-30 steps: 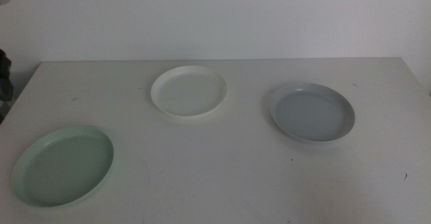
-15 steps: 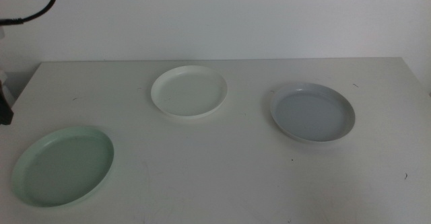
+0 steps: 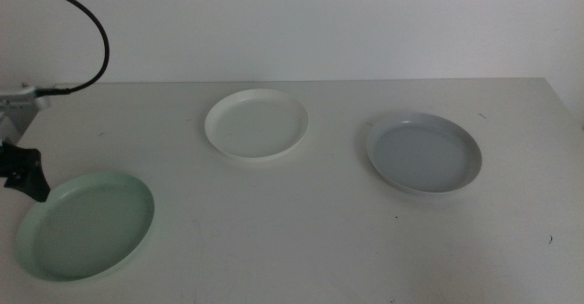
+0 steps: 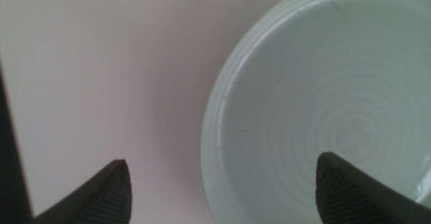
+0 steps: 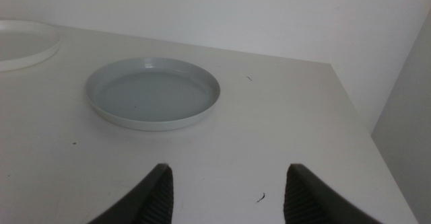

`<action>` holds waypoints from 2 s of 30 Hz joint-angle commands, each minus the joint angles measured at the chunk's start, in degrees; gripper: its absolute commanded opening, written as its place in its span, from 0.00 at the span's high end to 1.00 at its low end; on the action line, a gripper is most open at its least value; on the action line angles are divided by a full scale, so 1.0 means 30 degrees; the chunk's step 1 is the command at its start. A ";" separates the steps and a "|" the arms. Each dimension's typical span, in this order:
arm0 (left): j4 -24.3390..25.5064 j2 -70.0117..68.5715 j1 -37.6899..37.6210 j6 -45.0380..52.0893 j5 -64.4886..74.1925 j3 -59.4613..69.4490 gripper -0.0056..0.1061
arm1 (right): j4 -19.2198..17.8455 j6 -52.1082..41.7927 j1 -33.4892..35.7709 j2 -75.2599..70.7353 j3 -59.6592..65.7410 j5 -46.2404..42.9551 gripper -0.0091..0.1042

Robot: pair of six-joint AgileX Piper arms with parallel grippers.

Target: Stack the three bowls on top of each other.

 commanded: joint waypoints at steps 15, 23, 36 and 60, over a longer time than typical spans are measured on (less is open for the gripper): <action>-0.0626 0.3058 0.0045 0.0112 -0.0535 -0.0595 0.01 | -0.0171 -0.0105 -0.0120 0.0251 -0.0115 -0.1346 0.54; -0.0576 0.3278 0.0045 0.0748 -0.0422 -0.0595 0.49 | -0.0171 -0.0105 -0.0120 0.0251 -0.0115 -0.1346 0.54; -0.0077 0.1977 -0.0053 -0.0650 0.0767 -0.0595 0.95 | -0.0171 -0.0105 -0.0120 0.0251 -0.0115 -0.1346 0.54; -0.2753 -0.3352 -0.8728 -0.6009 0.1019 -0.0595 0.95 | -0.0171 -0.0105 -0.0120 0.0251 -0.0115 -0.1346 0.54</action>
